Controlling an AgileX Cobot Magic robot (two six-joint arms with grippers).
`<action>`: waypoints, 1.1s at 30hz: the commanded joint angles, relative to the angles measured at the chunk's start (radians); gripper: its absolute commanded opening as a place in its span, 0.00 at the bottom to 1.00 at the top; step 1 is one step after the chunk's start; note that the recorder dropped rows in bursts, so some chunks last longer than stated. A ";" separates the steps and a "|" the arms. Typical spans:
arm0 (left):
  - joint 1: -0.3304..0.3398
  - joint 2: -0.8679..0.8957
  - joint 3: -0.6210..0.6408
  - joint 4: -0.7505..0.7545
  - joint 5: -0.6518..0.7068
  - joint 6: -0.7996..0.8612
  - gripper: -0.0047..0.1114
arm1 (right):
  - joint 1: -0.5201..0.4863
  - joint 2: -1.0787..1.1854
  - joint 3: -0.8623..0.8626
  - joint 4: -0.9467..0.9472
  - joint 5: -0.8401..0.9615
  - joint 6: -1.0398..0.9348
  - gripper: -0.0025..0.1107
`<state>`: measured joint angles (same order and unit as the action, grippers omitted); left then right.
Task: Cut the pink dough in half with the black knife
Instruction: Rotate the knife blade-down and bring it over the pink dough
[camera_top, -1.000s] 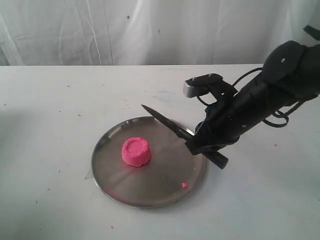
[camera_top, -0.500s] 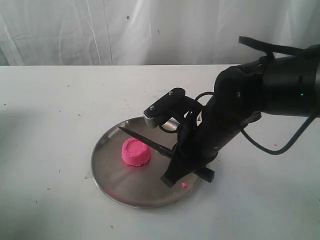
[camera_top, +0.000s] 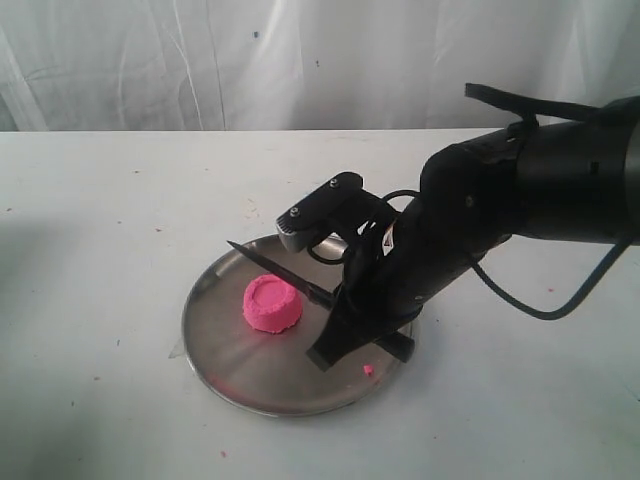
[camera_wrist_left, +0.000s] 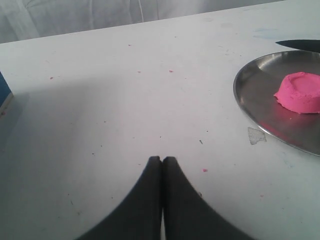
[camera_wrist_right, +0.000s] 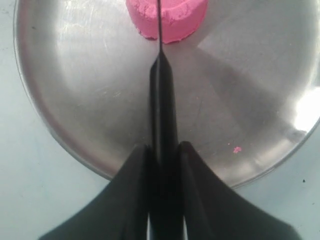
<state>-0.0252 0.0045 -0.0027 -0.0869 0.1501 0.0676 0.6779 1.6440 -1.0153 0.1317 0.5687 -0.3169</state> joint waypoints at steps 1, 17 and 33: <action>0.002 -0.004 0.003 -0.006 0.001 0.003 0.04 | 0.001 -0.010 0.001 -0.003 -0.017 0.037 0.04; 0.002 -0.004 0.003 -0.006 0.001 0.003 0.04 | 0.079 -0.010 -0.049 -0.086 0.051 0.145 0.04; 0.002 -0.004 0.003 -0.005 0.001 0.044 0.04 | 0.094 -0.016 -0.047 -0.114 -0.134 0.261 0.02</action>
<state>-0.0252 0.0045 -0.0027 -0.0850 0.1501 0.1059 0.7681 1.6417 -1.0741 0.0178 0.4777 -0.0723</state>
